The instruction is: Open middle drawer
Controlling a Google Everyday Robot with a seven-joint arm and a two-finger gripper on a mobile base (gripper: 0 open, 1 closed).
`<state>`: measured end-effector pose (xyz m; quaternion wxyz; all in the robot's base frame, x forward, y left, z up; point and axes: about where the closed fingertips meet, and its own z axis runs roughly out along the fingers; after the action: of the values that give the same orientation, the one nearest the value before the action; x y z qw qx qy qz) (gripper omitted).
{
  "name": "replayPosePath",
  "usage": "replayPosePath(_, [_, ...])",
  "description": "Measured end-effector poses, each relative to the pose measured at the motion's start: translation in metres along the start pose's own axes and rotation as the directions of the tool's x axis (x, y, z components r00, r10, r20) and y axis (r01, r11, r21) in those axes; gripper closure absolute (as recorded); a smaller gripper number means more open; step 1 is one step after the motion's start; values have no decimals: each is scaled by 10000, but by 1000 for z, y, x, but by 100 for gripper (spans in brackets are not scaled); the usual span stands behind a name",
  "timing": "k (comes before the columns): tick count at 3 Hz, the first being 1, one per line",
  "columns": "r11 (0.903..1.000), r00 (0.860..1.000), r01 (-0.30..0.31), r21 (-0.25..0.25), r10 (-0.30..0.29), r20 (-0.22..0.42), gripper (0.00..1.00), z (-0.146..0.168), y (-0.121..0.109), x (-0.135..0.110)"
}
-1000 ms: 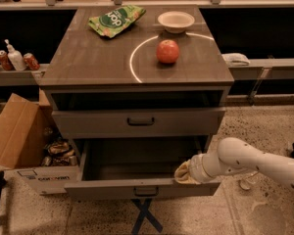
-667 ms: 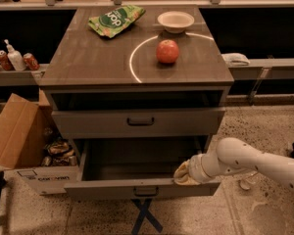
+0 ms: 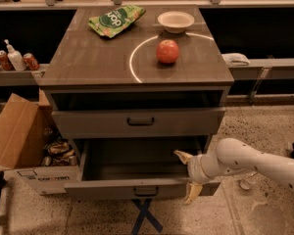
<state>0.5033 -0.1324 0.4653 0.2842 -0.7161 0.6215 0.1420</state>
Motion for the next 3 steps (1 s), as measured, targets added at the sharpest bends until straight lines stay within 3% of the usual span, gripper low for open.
replayPosePath(2, [9914, 9974, -674, -1125, 640, -337, 0, 31, 34, 21])
replayPosePath(3, [9880, 9970, -723, -1367, 678, -372, 19, 36, 44, 24])
